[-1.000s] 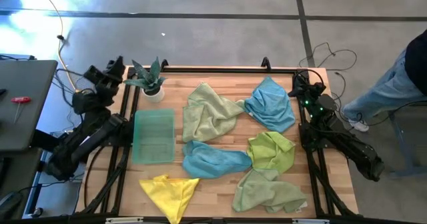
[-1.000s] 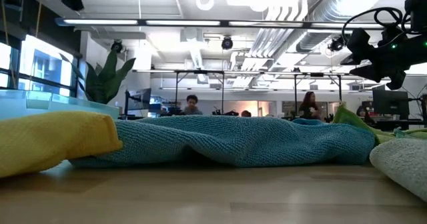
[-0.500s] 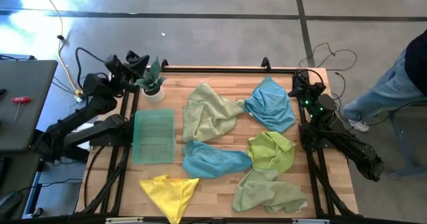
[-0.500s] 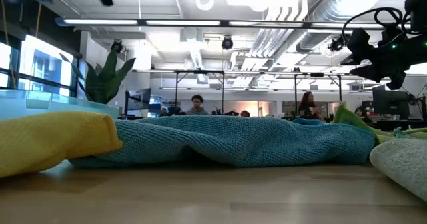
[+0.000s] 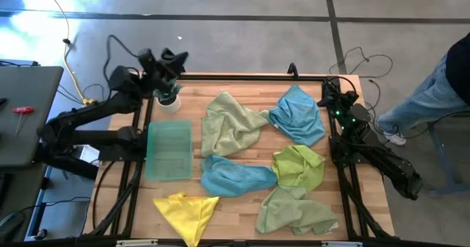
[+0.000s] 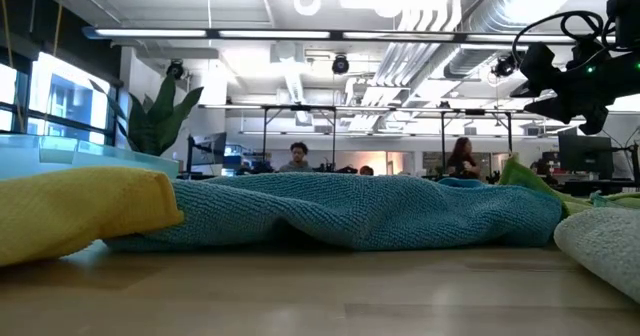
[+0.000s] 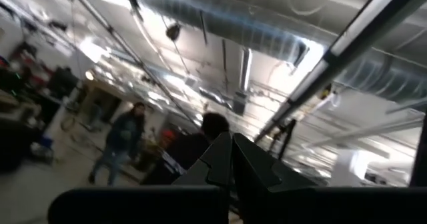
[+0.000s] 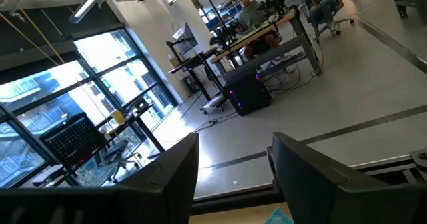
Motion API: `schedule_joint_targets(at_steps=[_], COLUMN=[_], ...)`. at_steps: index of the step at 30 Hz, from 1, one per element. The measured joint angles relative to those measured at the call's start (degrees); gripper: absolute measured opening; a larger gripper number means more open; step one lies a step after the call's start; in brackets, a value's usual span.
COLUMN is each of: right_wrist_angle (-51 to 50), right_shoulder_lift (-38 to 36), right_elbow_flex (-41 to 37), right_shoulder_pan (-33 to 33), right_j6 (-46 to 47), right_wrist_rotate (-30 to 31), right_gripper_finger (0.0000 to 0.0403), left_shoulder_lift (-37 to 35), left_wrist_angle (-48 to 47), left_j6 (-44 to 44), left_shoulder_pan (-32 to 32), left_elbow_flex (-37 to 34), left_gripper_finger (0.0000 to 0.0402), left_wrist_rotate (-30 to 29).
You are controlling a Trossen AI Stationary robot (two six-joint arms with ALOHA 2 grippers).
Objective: Fold microfiber towels
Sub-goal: Adjust the top green microfiber towel
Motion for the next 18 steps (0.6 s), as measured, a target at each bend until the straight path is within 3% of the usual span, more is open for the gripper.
schedule_joint_targets(at_steps=[9,18], right_wrist_angle=[0.02,0.01], right_shoulder_lift=[0.01,0.02], right_elbow_flex=[0.01,0.01], right_shoulder_pan=[-0.01,-0.01], right_j6=[0.0,-0.01], right_wrist_rotate=[0.02,0.0], right_gripper_finger=[0.0181,0.0181], left_shoulder_lift=[10.88,22.65], left_wrist_angle=[-0.11,-4.72], left_j6=[1.95,5.48], left_shoulder_pan=[-10.44,-16.57], left_elbow_flex=[3.84,11.07], left_gripper_finger=[0.0005,0.0005], left_wrist_rotate=[-0.23,-0.48])
